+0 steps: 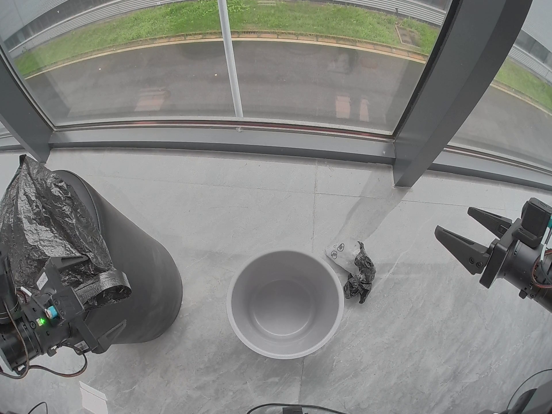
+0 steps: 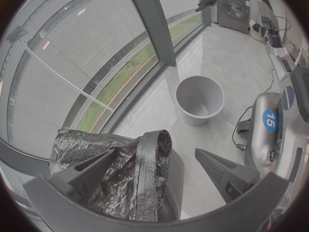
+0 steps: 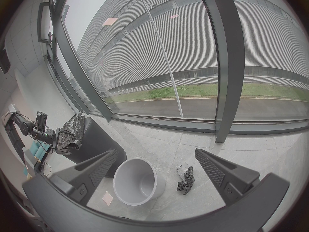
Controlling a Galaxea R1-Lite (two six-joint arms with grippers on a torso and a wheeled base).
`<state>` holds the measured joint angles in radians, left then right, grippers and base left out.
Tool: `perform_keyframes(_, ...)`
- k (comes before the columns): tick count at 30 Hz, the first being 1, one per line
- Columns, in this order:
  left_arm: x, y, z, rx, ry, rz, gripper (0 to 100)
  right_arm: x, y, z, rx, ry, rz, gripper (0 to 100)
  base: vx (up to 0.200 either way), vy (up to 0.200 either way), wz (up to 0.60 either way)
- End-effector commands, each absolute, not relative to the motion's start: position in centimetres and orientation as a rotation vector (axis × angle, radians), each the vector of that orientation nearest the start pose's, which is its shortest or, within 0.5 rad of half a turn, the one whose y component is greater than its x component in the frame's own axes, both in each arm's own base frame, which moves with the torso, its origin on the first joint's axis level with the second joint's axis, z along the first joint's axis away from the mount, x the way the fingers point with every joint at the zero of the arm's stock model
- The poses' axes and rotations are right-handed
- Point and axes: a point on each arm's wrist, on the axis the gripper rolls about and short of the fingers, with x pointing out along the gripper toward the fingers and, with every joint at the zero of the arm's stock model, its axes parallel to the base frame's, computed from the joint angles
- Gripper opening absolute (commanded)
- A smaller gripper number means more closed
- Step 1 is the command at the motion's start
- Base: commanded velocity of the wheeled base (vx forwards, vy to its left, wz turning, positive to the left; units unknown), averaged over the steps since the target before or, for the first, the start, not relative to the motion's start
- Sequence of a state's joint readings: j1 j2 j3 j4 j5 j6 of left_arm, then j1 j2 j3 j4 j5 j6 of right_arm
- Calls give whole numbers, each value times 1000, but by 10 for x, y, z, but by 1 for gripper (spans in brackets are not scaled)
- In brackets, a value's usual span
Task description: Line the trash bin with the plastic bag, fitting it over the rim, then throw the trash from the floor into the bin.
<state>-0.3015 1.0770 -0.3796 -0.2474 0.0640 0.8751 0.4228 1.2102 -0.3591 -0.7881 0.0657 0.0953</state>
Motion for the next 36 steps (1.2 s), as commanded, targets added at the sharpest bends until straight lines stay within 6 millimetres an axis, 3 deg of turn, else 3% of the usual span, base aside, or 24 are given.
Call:
perform_keyframes(1, 140, -41, 165, 918, 352, -413, 100, 154, 71, 191, 79, 93, 485, 100, 0, 0, 0)
perform_keyframes(12, 156, -38, 171, 887, 297, -336, 100, 154, 71, 191, 79, 94, 485, 100, 0, 0, 0)
perform_keyframes(26, 159, -34, 170, 881, 314, -311, 100, 153, 71, 192, 80, 88, 486, 100, 0, 0, 0)
perform_keyframes(27, 159, -33, 170, 881, 315, -310, 0, 153, 71, 192, 80, 88, 486, 100, 0, 0, 0)
perform_keyframes(36, 160, -33, 168, 879, 328, -308, 0, 153, 70, 193, 81, 84, 484, 100, 0, 0, 0)
